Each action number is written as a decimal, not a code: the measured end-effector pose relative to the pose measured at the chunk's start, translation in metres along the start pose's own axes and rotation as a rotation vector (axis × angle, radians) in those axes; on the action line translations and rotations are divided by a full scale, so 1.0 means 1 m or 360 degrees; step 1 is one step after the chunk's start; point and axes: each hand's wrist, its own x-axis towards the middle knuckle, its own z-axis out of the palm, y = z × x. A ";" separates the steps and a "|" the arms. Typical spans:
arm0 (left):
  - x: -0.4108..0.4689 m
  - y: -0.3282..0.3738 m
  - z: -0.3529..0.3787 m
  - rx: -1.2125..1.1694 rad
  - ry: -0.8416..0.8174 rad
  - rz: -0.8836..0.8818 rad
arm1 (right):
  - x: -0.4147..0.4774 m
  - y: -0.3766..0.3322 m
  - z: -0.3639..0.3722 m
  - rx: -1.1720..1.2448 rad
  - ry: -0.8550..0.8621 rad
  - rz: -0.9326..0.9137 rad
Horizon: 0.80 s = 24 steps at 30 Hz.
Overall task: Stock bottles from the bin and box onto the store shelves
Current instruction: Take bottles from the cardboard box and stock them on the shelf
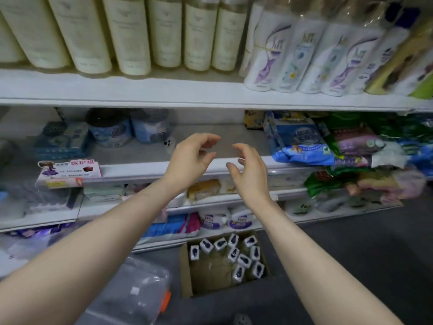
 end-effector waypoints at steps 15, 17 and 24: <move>-0.036 0.029 0.196 -0.0019 0.0024 -0.0457 | -0.029 0.193 -0.065 0.0060 -0.0431 0.0037; -0.046 0.025 0.213 -0.0041 -0.0006 -0.0544 | -0.039 0.212 -0.066 0.0074 -0.0453 0.0043; -0.084 -0.011 0.268 -0.0089 -0.0156 -0.0762 | -0.076 0.282 -0.036 0.0098 -0.0651 0.0285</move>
